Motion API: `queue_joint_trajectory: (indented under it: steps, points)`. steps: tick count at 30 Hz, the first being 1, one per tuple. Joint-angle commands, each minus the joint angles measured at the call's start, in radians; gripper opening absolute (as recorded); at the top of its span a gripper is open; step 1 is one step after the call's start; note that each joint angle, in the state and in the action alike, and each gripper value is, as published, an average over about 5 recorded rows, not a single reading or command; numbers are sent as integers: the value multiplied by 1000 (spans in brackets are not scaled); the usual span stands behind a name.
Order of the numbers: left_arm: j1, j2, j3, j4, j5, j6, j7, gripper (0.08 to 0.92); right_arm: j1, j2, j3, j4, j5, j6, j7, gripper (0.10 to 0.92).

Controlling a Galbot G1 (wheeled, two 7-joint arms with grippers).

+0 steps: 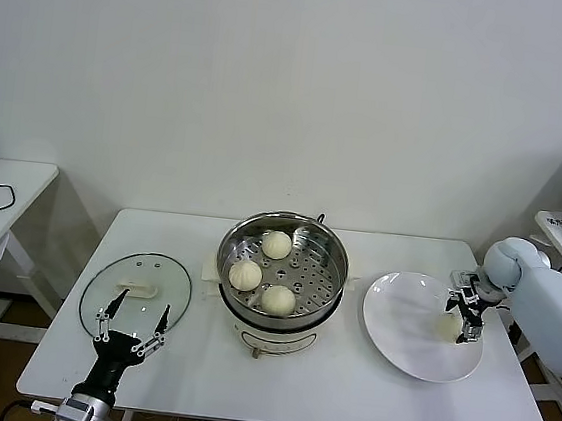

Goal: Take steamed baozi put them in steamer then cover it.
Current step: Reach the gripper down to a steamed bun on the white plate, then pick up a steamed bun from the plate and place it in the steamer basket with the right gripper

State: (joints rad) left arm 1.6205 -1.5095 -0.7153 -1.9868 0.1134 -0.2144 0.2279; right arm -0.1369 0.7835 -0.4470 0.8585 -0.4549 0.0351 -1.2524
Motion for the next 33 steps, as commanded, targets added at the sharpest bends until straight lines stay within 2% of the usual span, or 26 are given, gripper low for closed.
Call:
queue_joint_trajectory:
  steps: [1,6,11,16,26,33]
  points:
    - [0,0,0,0,1,0,0,823,-15,15,19,-16,-20,4,9,823]
    - [0,0,-2,2,0,-1,0,823,-17,18,23,-15,-23,6,6,808]
    - [0,0,-1,-1,0,-1,0,823,-9,11,20,-5,-18,6,4,705]
    - [-1,0,0,-3,1,0,-1,823,30,-36,-27,46,51,-15,-17,680]
    - [-11,3,16,5,5,0,-1,823,375,-251,-409,364,455,-217,-72,679]
    - [-19,18,19,14,-2,-8,9,823,762,-309,-778,605,738,-368,-43,681]
